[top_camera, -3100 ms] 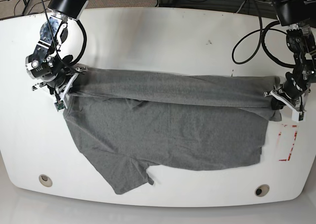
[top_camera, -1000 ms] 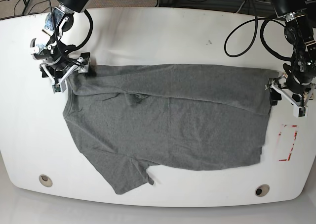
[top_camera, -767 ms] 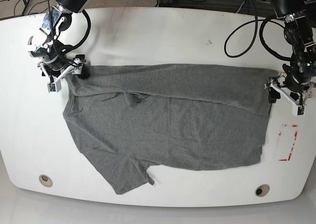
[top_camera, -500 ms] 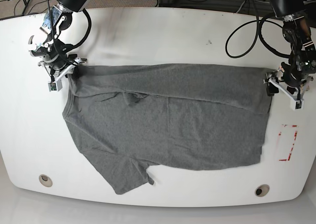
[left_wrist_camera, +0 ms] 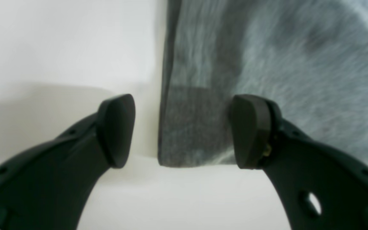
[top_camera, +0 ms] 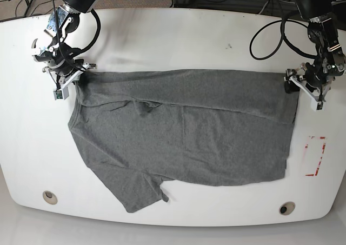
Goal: Fold the T-shirt properly
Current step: 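Pinch the hem edge with both grippers and pull it taut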
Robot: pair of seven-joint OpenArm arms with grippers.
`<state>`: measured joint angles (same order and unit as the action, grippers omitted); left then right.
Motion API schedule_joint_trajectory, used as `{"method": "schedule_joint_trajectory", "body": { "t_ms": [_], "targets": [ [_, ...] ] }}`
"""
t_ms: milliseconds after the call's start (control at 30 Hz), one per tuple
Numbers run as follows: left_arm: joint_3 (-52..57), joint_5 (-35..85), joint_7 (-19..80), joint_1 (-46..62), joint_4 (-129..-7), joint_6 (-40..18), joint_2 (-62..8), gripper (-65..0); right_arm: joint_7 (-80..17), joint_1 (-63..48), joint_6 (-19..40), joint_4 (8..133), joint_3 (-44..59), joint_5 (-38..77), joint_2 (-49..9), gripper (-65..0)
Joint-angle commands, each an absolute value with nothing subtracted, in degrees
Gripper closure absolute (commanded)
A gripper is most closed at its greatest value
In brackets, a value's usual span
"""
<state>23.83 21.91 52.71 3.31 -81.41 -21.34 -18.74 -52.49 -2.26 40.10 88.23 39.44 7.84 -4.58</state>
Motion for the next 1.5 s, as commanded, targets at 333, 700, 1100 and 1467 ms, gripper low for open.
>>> {"method": "schedule_joint_trajectory", "body": {
  "t_ms": [333, 700, 1100, 1467],
  "targets": [
    [18.68, 21.58, 51.56, 2.51, -78.64, -21.58, -20.09, -9.9, -53.32, -2.07, 40.00, 90.24, 39.52, 7.34, -4.97, -2.9],
    [17.01, 19.74, 51.56, 7.25, -84.62, -24.75, -20.09, 0.0, -56.13, -4.70, 40.00, 95.52, 39.52, 7.43, -4.88, -2.9],
    [17.36, 19.74, 51.74, 20.53, -98.86, -24.75, -22.90, 0.0, -60.62, -15.08, 40.00, 105.80, 39.52, 7.60, -4.88, -2.9],
    [21.67, 19.82, 51.74, 28.62, -104.57, -24.92, -25.36, 0.0, -62.11, -22.55, 40.00, 110.11, 39.34, 7.60, -5.05, -3.5]
  ]
}}
